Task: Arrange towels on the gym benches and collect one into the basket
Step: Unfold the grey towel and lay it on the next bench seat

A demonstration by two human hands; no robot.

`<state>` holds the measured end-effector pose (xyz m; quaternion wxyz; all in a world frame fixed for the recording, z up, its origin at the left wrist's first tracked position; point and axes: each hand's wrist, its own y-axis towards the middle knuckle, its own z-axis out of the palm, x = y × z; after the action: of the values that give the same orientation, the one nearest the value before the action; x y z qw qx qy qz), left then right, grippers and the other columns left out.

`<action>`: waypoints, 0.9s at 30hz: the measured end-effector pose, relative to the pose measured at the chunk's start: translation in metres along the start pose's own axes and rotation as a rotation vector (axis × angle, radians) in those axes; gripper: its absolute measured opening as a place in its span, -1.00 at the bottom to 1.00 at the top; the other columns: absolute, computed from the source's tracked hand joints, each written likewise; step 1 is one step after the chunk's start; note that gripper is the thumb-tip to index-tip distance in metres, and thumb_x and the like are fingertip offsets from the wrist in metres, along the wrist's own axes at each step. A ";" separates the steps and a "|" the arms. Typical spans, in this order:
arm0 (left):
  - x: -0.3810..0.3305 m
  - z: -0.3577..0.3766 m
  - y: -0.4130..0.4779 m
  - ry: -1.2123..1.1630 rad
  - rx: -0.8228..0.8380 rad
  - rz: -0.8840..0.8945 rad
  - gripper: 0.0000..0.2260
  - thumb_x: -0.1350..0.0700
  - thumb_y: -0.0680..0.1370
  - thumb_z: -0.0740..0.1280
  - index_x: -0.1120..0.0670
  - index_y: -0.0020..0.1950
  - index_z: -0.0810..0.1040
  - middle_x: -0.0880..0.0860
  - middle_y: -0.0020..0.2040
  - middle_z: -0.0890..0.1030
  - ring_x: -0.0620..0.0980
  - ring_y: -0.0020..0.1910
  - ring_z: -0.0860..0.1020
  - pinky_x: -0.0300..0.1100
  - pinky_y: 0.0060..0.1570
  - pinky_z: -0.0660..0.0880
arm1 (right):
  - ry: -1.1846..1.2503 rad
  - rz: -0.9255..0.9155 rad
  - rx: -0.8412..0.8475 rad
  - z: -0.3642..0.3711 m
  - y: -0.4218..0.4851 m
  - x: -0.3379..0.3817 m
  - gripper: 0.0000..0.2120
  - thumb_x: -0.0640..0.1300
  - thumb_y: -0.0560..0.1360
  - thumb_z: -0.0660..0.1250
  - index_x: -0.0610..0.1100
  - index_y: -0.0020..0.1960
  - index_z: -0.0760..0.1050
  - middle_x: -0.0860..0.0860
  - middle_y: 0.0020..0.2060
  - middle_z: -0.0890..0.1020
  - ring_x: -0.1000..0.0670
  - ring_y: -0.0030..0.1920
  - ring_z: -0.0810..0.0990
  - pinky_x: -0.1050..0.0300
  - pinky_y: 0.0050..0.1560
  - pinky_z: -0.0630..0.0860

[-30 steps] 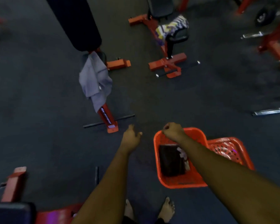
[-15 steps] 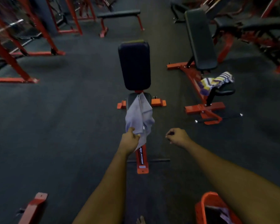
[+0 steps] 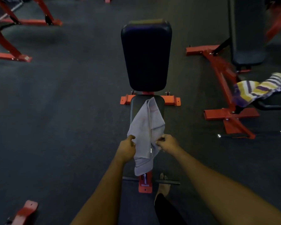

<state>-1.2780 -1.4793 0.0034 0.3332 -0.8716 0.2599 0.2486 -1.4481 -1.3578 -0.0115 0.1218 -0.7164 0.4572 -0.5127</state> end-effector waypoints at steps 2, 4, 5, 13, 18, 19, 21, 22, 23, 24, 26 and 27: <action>0.006 0.006 0.055 0.036 0.011 -0.025 -0.69 0.28 0.58 0.18 0.15 0.32 0.44 0.16 -0.11 0.64 0.16 -0.10 0.62 -0.20 -0.17 0.39 | 0.022 0.089 0.099 0.019 0.054 -0.002 -0.80 -0.21 0.45 0.42 -0.14 -0.30 0.44 -0.11 -0.24 0.57 -0.13 -0.09 0.58 0.04 -0.02 0.56; 0.017 0.019 0.100 0.068 0.018 -0.044 -0.68 0.29 0.57 0.19 0.14 0.31 0.46 0.18 -0.09 0.65 0.17 -0.13 0.61 -0.21 -0.19 0.37 | 0.030 0.189 0.223 0.043 0.093 -0.011 -0.87 -0.15 0.46 0.44 -0.16 -0.11 0.51 -0.14 -0.07 0.57 -0.14 0.07 0.55 0.00 0.19 0.50; 0.021 0.026 0.115 0.086 0.026 -0.056 -0.67 0.29 0.56 0.19 0.14 0.31 0.47 0.19 -0.07 0.66 0.16 -0.13 0.61 -0.22 -0.18 0.38 | 0.041 0.235 0.262 0.055 0.106 -0.019 -0.72 -0.12 0.46 0.45 -0.21 0.10 0.51 -0.17 0.09 0.57 -0.16 0.17 0.53 -0.01 0.27 0.46; 0.061 0.060 0.153 0.101 0.244 -0.189 -0.62 0.28 0.55 0.25 0.11 0.37 0.40 0.15 0.17 0.58 0.12 0.13 0.58 -0.10 0.10 0.51 | 0.114 0.319 0.160 0.102 0.154 -0.034 -0.79 -0.02 0.46 0.41 -0.09 0.01 0.48 -0.11 0.03 0.60 -0.13 0.11 0.58 0.02 0.14 0.50; 0.047 0.048 0.136 0.019 0.248 -0.214 -0.49 0.09 0.43 0.26 0.17 0.38 0.38 0.22 0.20 0.57 0.20 0.15 0.56 -0.12 0.10 0.47 | 0.096 0.148 0.237 0.079 0.156 -0.003 -0.87 -0.15 0.54 0.29 -0.06 -0.17 0.40 -0.01 -0.18 0.50 0.00 -0.11 0.47 0.18 -0.08 0.36; 0.044 0.043 0.133 -0.028 0.268 -0.217 -0.40 0.05 0.36 0.29 0.13 0.41 0.35 0.19 0.23 0.55 0.17 0.17 0.55 -0.08 0.12 0.48 | 0.126 0.131 0.201 0.076 0.155 0.007 -0.91 -0.17 0.53 0.31 -0.11 -0.13 0.41 -0.01 -0.23 0.50 -0.01 -0.13 0.47 0.17 -0.09 0.37; 0.033 0.031 0.127 -0.114 0.306 -0.212 -0.21 0.03 0.25 0.43 0.06 0.45 0.25 0.12 0.27 0.50 0.08 0.17 0.53 -0.08 0.07 0.49 | 0.144 0.088 0.146 0.066 0.151 0.028 -0.88 -0.22 0.50 0.34 -0.14 -0.14 0.40 -0.02 -0.30 0.47 -0.03 -0.16 0.48 0.12 -0.12 0.43; 0.027 0.021 0.121 -0.154 0.300 -0.196 -0.12 0.03 0.19 0.53 0.02 0.45 0.22 0.08 0.29 0.48 0.04 0.19 0.51 -0.07 0.07 0.51 | 0.168 0.068 0.129 0.059 0.144 0.042 -0.87 -0.22 0.50 0.35 -0.13 -0.14 0.40 -0.03 -0.31 0.48 -0.04 -0.17 0.49 0.08 -0.10 0.48; 0.025 0.018 0.121 -0.196 0.283 -0.182 -0.04 0.02 0.14 0.61 -0.01 0.44 0.20 0.06 0.30 0.46 0.02 0.22 0.50 -0.04 0.10 0.54 | 0.210 0.059 0.124 0.053 0.140 0.052 -0.87 -0.23 0.50 0.35 -0.13 -0.13 0.40 -0.04 -0.30 0.50 -0.05 -0.17 0.51 0.03 -0.06 0.53; 0.021 0.013 0.118 -0.232 0.256 -0.166 -0.01 0.00 0.10 0.65 -0.02 0.42 0.20 0.04 0.29 0.46 0.00 0.23 0.50 -0.02 0.13 0.55 | 0.249 0.040 0.110 0.047 0.134 0.063 -0.87 -0.23 0.50 0.36 -0.12 -0.10 0.41 -0.07 -0.27 0.52 -0.08 -0.15 0.54 -0.02 -0.02 0.57; 0.010 0.000 0.110 -0.279 0.183 -0.114 -0.12 0.00 0.15 0.66 0.01 0.33 0.25 0.01 0.21 0.52 -0.06 0.15 0.55 -0.10 0.05 0.59 | 0.324 0.002 0.064 0.035 0.120 0.084 -0.84 -0.26 0.49 0.37 -0.11 -0.06 0.40 -0.12 -0.18 0.57 -0.15 -0.07 0.60 -0.14 0.02 0.62; 0.004 -0.006 0.104 -0.280 0.131 -0.066 -0.30 0.04 0.24 0.62 0.03 0.24 0.30 0.00 0.12 0.55 -0.09 0.06 0.58 -0.20 -0.05 0.58 | 0.348 -0.026 0.026 0.029 0.112 0.094 -0.81 -0.28 0.48 0.37 -0.09 -0.04 0.39 -0.15 -0.15 0.59 -0.17 -0.06 0.61 -0.18 0.00 0.62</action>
<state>-1.3379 -1.5517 -0.0418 0.4303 -0.8130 0.1977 0.3389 -1.4775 -1.5012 -0.0380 0.0433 -0.6210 0.4556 -0.6364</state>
